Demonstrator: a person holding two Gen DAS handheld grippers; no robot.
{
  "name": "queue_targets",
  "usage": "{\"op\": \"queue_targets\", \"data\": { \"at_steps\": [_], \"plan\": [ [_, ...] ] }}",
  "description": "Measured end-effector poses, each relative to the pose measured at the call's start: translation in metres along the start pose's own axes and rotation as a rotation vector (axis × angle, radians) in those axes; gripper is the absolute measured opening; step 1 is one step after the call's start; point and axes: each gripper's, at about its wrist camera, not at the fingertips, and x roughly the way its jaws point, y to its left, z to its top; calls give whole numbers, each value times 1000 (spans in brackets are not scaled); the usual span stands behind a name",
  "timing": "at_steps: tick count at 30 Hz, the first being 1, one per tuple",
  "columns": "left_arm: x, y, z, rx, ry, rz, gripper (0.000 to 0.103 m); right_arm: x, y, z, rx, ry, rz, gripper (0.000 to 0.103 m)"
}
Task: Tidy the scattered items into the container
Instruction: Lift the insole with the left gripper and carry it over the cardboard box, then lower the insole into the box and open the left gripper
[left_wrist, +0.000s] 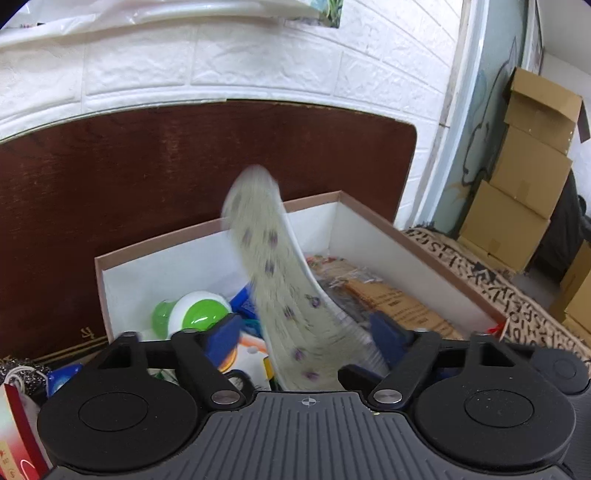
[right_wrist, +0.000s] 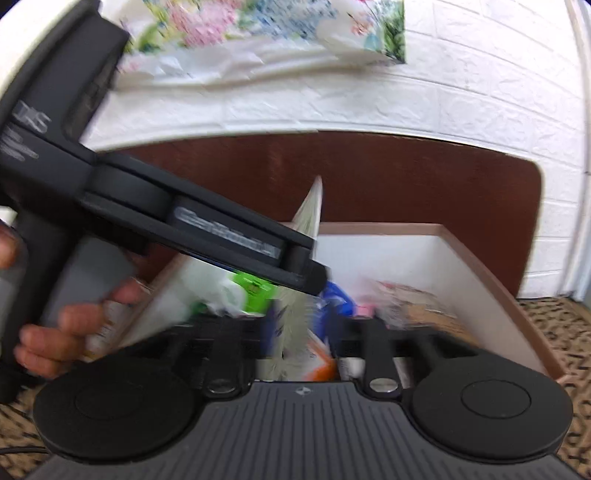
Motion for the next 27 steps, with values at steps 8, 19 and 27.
{"op": "queue_targets", "data": {
  "at_steps": [8,19,27],
  "plan": [
    [-33,-8,-23,54,-18,111,103,-13,20,-13,-84,-3,-69,96],
    [-76,-32,-59,63,-18,221,103,-44,50,-15,-140,-3,-74,103],
    [-103,-34,-70,28,-19,237,103,-67,62,-11,-126,-13,-58,103]
  ]
}}
